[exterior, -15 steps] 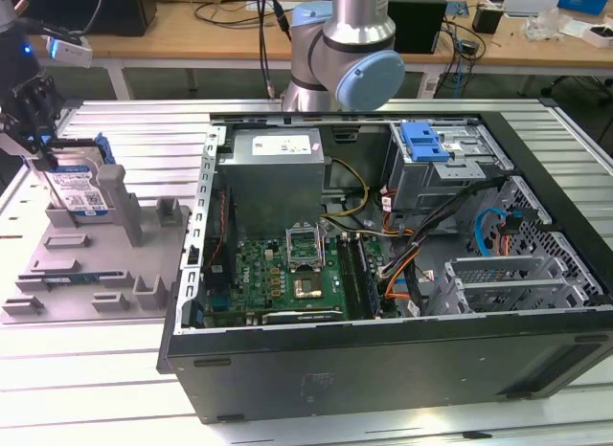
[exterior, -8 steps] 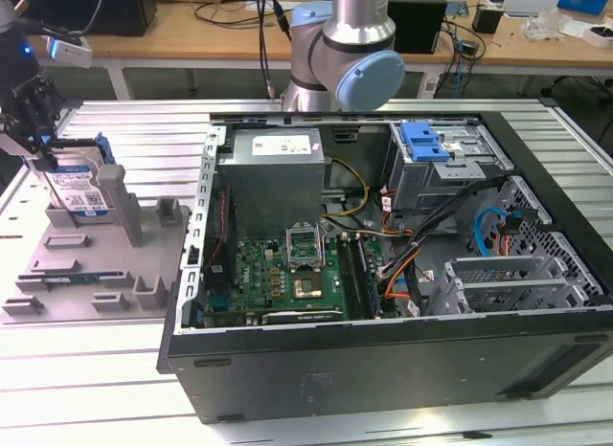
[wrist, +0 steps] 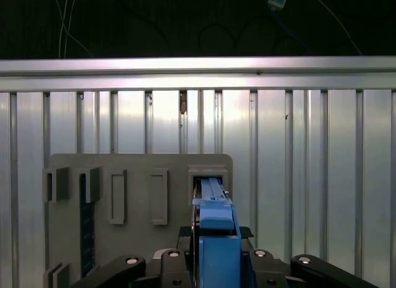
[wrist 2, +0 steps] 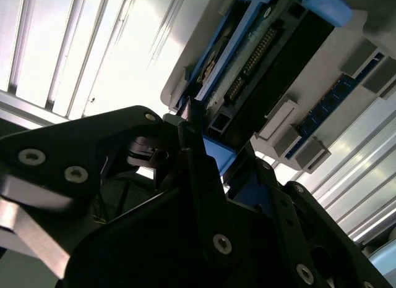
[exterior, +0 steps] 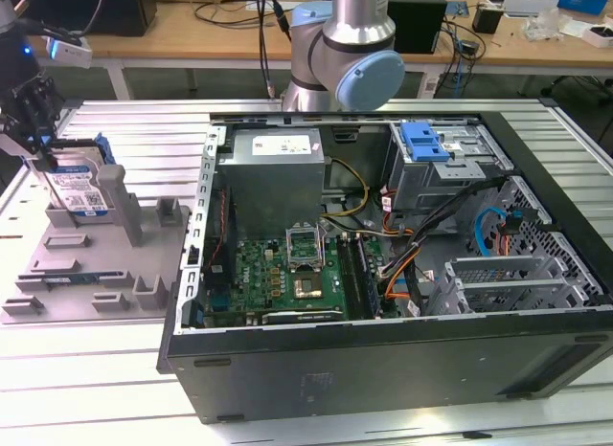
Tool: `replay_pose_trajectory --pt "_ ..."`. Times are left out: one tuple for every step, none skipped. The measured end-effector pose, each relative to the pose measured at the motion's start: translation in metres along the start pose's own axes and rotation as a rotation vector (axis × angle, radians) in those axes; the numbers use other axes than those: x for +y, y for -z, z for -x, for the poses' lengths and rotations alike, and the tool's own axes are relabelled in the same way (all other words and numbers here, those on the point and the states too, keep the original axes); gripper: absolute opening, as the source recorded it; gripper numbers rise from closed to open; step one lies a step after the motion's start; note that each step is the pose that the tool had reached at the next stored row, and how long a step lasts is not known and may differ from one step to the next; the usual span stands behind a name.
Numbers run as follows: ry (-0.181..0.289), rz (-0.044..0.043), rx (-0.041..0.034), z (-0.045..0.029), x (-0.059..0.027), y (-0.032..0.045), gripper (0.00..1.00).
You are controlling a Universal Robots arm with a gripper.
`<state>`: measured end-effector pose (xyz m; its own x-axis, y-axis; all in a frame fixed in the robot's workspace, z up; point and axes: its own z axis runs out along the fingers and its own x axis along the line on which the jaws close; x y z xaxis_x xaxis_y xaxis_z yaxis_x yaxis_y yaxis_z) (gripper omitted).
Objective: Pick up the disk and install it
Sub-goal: 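Pick up the disk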
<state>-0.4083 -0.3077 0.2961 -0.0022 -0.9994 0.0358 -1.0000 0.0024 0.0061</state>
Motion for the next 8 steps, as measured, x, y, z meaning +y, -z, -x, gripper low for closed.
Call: replay_pose_trajectory --pt "0.0 -0.0001 0.0 0.0 0.0 -0.0001 0.36" --pt "0.0 0.0 0.0 0.0 0.0 -0.0001 0.36" --pt "0.0 -0.0001 0.0 0.0 0.0 -0.0001 0.36" --pt "0.0 -0.0001 0.0 0.0 0.0 -0.0001 0.36" --pt "0.0 -0.0001 -0.0001 0.0 0.0 -0.0001 0.36" --pt "0.0 -0.0001 -0.0001 0.0 0.0 -0.0002 0.36" --pt "0.0 -0.0002 -0.0001 0.0 0.0 -0.0002 0.36" --pt "0.0 -0.0001 -0.0001 0.0 0.0 -0.0001 0.36"
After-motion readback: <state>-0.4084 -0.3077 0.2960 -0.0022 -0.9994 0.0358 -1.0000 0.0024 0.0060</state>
